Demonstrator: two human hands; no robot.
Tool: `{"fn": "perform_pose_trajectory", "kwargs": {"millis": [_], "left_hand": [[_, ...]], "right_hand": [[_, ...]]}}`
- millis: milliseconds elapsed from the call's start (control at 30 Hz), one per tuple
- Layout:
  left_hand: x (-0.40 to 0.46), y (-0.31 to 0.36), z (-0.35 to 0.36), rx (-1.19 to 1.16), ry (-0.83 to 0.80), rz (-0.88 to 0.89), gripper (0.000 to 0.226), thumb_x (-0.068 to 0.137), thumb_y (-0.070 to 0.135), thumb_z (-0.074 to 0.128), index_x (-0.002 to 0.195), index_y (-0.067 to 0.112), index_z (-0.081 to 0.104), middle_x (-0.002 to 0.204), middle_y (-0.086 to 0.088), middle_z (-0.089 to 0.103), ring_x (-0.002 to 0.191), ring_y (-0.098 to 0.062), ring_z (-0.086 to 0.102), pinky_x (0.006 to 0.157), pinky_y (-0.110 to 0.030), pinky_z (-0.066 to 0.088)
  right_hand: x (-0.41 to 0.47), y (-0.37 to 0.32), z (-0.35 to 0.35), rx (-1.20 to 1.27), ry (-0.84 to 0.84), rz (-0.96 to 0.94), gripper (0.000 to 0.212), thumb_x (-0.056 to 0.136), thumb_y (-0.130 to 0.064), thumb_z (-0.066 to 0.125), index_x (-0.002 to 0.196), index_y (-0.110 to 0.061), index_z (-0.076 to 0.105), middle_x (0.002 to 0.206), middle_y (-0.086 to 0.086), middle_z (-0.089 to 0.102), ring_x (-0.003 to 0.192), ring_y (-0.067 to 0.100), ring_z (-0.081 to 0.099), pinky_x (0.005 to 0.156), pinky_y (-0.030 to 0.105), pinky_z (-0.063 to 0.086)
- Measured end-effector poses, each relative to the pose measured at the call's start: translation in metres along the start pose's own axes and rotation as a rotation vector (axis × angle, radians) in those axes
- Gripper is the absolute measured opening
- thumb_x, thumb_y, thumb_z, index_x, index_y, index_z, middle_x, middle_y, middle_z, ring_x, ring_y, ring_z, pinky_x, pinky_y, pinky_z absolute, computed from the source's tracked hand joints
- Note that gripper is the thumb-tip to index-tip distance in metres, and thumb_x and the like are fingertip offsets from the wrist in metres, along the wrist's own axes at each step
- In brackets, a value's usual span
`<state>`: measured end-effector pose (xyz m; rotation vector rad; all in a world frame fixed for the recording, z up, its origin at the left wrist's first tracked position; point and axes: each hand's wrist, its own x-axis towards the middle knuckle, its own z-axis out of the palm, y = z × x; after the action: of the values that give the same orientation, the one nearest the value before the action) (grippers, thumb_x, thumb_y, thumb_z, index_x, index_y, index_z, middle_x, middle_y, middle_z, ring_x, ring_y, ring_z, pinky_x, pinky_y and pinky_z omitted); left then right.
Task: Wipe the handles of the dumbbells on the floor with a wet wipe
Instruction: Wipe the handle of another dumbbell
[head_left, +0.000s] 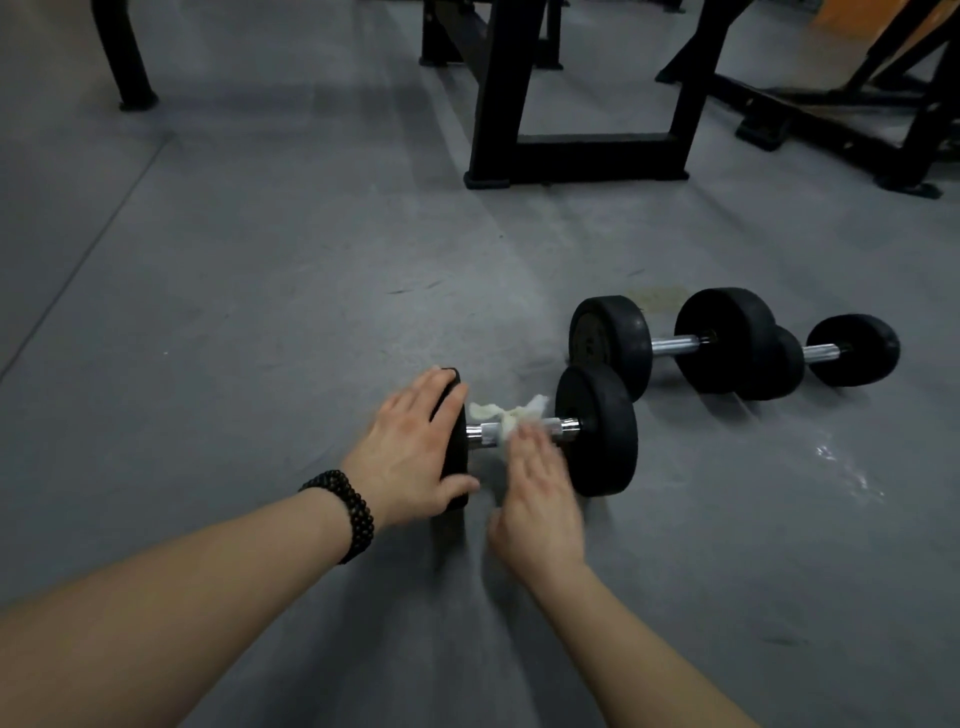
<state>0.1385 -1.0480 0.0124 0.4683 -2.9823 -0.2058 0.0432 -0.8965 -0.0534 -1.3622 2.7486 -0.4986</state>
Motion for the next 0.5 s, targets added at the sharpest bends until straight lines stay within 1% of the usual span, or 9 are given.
{"fn": "perform_pose_trajectory", "kwargs": {"millis": [33,100,133,167,233,300,400,433,500], "left_hand": [[0.000,0.000,0.001,0.013,-0.030,-0.004,0.114,0.069,0.068,0.071,0.154,0.011,0.020,0.162,-0.009,0.013,0.150,-0.026,0.011,0.121,-0.044,0.018],[0.002,-0.001,0.002,0.061,-0.068,-0.006,0.129,0.062,0.072,0.074,0.156,0.013,0.008,0.164,-0.006,0.003,0.151,-0.022,-0.001,0.123,-0.040,0.006],[0.003,-0.001,0.001,0.091,-0.081,-0.008,0.134,0.059,0.072,0.075,0.157,0.013,0.004,0.164,-0.005,0.000,0.151,-0.022,-0.004,0.123,-0.040,0.003],[0.005,-0.001,0.000,0.117,-0.090,-0.011,0.138,0.057,0.073,0.077,0.156,0.013,0.002,0.164,-0.005,-0.002,0.151,-0.022,-0.005,0.123,-0.040,0.001],[0.008,-0.002,-0.002,0.131,-0.093,-0.016,0.143,0.052,0.071,0.081,0.156,0.012,0.002,0.164,-0.006,0.000,0.151,-0.023,-0.004,0.123,-0.040,0.000],[0.011,-0.002,-0.003,0.121,-0.100,-0.029,0.145,0.050,0.069,0.083,0.156,0.012,0.002,0.164,-0.007,0.000,0.151,-0.023,-0.004,0.123,-0.040,0.000],[0.015,-0.002,-0.003,0.092,-0.126,-0.070,0.149,0.048,0.066,0.086,0.155,0.014,-0.002,0.162,-0.008,-0.006,0.151,-0.024,-0.006,0.123,-0.040,0.001],[0.016,-0.001,-0.004,0.082,-0.130,-0.080,0.149,0.046,0.066,0.087,0.155,0.014,-0.001,0.162,-0.009,-0.004,0.151,-0.025,-0.003,0.123,-0.041,0.006],[0.020,-0.001,-0.007,0.093,-0.129,-0.080,0.147,0.045,0.067,0.086,0.154,0.014,0.004,0.160,-0.010,0.006,0.149,-0.027,0.007,0.121,-0.042,0.017]], "right_hand": [[-0.001,-0.010,0.003,0.002,-0.027,-0.066,0.084,0.077,-0.022,0.057,0.153,-0.002,0.026,0.162,0.013,0.018,0.151,0.025,0.009,0.122,0.040,0.013],[-0.001,-0.015,0.005,-0.047,-0.056,-0.154,0.082,0.076,-0.023,0.059,0.150,-0.002,0.033,0.160,0.013,0.026,0.150,0.025,0.016,0.120,0.041,0.017],[-0.001,-0.009,0.001,-0.077,-0.043,-0.132,0.080,0.074,-0.020,0.060,0.149,-0.001,0.036,0.158,0.014,0.031,0.149,0.026,0.021,0.119,0.040,0.017],[0.000,0.001,-0.002,-0.099,-0.022,-0.069,0.080,0.072,-0.016,0.060,0.148,-0.001,0.038,0.156,0.014,0.034,0.147,0.027,0.025,0.118,0.039,0.017],[0.000,0.019,-0.007,-0.140,0.017,0.061,0.083,0.069,-0.011,0.061,0.147,0.000,0.038,0.157,0.015,0.033,0.147,0.028,0.027,0.117,0.039,0.017],[0.001,0.014,-0.009,-0.124,-0.015,0.087,0.087,0.071,-0.014,0.061,0.150,0.002,0.030,0.160,0.016,0.024,0.150,0.027,0.018,0.118,0.038,0.009],[0.007,-0.006,-0.008,-0.088,-0.033,-0.041,0.086,0.084,-0.021,0.054,0.156,-0.003,0.011,0.164,0.011,0.004,0.150,0.019,-0.008,0.115,0.032,-0.011],[0.008,-0.009,-0.010,-0.081,-0.043,-0.057,0.084,0.087,-0.022,0.052,0.156,-0.005,0.008,0.165,0.010,0.000,0.149,0.018,-0.012,0.114,0.031,-0.013],[0.012,-0.008,-0.015,-0.086,-0.012,-0.010,0.078,0.089,-0.020,0.049,0.156,-0.005,0.012,0.165,0.010,0.000,0.151,0.020,-0.010,0.117,0.032,-0.012]]}}
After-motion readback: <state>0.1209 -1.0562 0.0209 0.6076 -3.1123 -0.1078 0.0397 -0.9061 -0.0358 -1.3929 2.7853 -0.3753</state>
